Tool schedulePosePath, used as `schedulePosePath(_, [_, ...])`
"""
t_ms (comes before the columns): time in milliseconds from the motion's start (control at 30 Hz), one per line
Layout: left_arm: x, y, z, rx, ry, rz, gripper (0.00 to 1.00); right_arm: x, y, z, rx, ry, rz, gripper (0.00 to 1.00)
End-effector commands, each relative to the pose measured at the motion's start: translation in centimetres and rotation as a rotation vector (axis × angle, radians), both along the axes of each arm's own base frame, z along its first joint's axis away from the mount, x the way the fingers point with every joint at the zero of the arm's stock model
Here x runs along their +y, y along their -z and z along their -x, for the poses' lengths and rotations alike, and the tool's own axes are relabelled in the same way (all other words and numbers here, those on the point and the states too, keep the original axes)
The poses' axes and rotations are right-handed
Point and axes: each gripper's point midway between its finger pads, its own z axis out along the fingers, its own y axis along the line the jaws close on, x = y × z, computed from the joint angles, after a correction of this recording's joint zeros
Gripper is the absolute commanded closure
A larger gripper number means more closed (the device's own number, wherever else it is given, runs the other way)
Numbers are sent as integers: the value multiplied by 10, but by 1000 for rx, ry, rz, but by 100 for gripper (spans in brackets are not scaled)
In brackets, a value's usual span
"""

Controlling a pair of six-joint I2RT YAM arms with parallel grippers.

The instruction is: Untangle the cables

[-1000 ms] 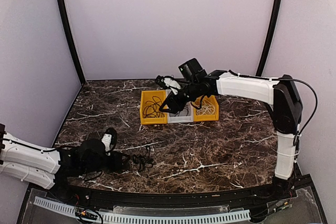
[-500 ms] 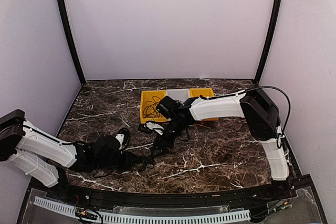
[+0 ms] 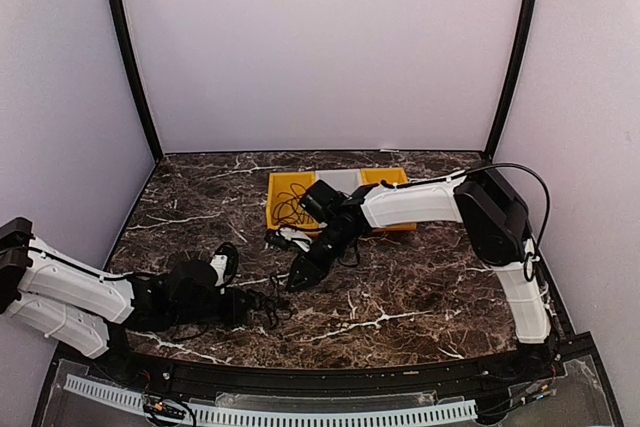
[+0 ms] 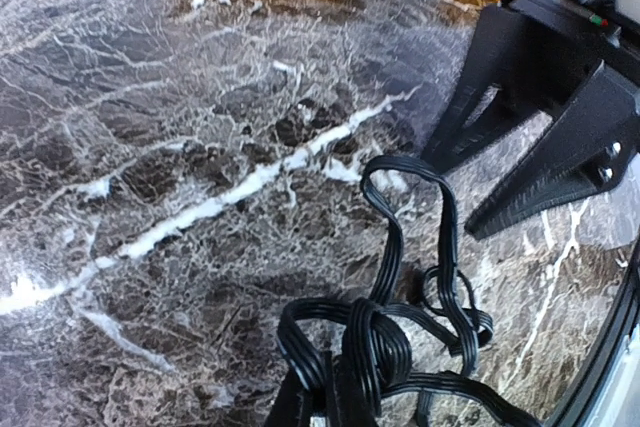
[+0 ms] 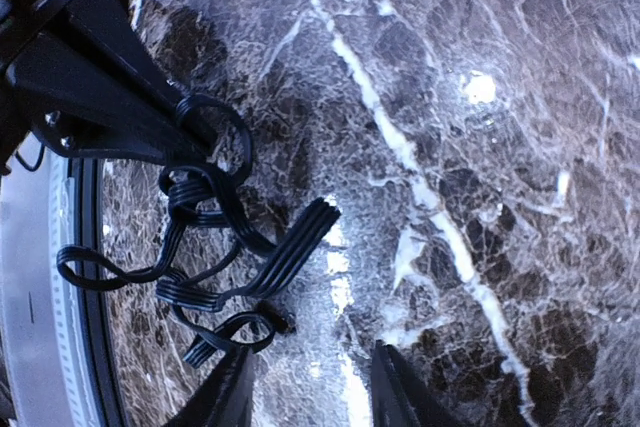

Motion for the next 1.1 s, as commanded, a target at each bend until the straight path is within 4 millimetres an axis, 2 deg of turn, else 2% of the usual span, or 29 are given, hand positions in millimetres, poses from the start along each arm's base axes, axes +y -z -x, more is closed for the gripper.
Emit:
schedulePosePath(0, [8,-7,-3,-40,-29,26,97,11,-23,-5,17,-12,-79,49])
schedulePosePath(67, [8,-7,-4,-41,-29,25,98,15,-26,0,63,-22,-100,42])
schedulePosePath(233, [4,-5,-4,-38,-17,24,100,27,-26,2,111,-37,-120,38])
schedulePosePath(433, [2,-7,-5,-44,-10,27,100,39,-8,-6,141,-5,-85,38])
schedulePosePath(600, [3,-10,-5,-54,-13,35,100,43,-6,-2,179,-15,-93,47])
schedulePosePath(633, [3,-11,-5,-57,-16,38,100,43,-7,-1,179,-17,-96,52])
schedulePosePath(733, [6,-12,-6,-60,-23,37,100,41,-13,-3,152,-18,-103,86])
schedulePosePath(767, [7,-11,-6,-61,-28,32,100,38,-17,-5,128,-20,-102,99])
schedulePosePath(833, [11,-11,-6,-57,-38,17,100,31,-32,-16,61,-9,-110,100])
schedulePosePath(900, [17,-8,-4,-50,-52,1,100,17,-53,-34,-23,23,-128,100])
schedulePosePath(1067, [35,-2,3,-41,-85,-3,100,-30,-126,-103,-232,178,-204,100])
